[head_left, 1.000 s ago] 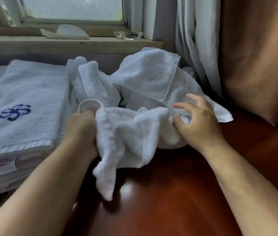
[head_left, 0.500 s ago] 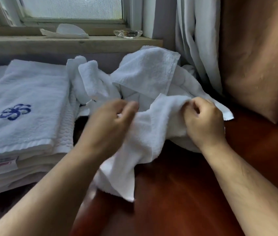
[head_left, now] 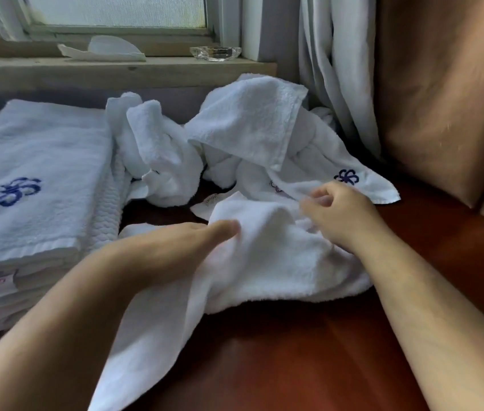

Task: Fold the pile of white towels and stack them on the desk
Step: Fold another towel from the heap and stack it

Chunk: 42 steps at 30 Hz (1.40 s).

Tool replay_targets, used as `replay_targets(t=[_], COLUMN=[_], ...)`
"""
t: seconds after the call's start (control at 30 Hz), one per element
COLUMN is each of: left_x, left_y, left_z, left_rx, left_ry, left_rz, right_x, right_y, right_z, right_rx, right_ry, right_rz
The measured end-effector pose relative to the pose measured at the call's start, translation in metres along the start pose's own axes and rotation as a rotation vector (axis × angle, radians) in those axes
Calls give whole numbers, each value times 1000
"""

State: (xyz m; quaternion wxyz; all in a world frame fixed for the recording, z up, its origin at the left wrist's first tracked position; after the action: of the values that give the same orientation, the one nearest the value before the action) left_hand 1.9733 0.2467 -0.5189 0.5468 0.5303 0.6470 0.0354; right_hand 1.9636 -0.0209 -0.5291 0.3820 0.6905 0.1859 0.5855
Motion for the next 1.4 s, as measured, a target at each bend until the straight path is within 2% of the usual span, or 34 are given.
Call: replay_targets(t=[0.03,0.1,0.17,0.23,0.33,0.4,0.5,0.57,0.63,0.7,0.77,0.83,0.9,0.97,1.07,1.13,1.2,1.33,1.4], left_x=[-2,-9,-23,-29,-26,-18,7,20,27,25,19,13,11,9,14,24,21,4,-7], left_y=[0,-1,-5,-10,-10,-3,1,2,6,12,15,17,18,12,-10,-16,-22,-21,-18], left_z=[0,3,4,7,11,12,20,26,30,28,24,20,15,5,-12,-20,-28,-55,-72], left_rx=[23,-46,-156,-205,-254,-290,-296,-344,-401,-437,-442,-399,-294,-93,182,173,83,-87,-58], left_ry=[15,-67,-236,-345,-423,-461,-375,-279,-225,-244,-277,-267,-210,-153,-57,45,34,-216,-295], left_rz=[15,79,144,117,-62,-264,-615,-675,-628,-569,-573,-590,-538,-346,180,450,574,455,182], right_x=[-4,-6,-2,0,-2,0,-9,-11,-5,4,8,5,3,7,17,21,19,19,29], right_y=[-4,-9,-10,-7,-2,9,28,32,31,22,1,-18,-28,-33,-47,-49,-40,-21,-13], right_z=[0,0,-3,-3,-2,-4,-3,-4,-6,-4,0,2,2,-4,-17,-28,-39,-62,-76], right_rx=[51,152,215,199,73,-111,-330,-395,-412,-288,-56,148,236,277,339,367,387,404,307], right_ry=[-73,-147,-152,-115,-54,4,-1,24,146,244,237,177,159,159,217,222,143,54,104], right_rz=[-99,-218,-314,-335,-212,-13,273,287,294,315,295,212,155,118,-189,-271,-238,-413,-303])
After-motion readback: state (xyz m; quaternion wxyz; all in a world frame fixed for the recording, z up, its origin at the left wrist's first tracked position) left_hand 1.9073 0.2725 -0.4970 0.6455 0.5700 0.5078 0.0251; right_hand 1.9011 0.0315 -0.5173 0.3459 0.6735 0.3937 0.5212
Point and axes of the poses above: each hand's wrist, its own z-axis towards the middle knuckle, its own y-axis out of the back of the hand, x = y × z, the point moved 6 cm from there along z, towards the middle knuckle, and after that the axes turned 12 degrees about x, right-handed, at the moved point
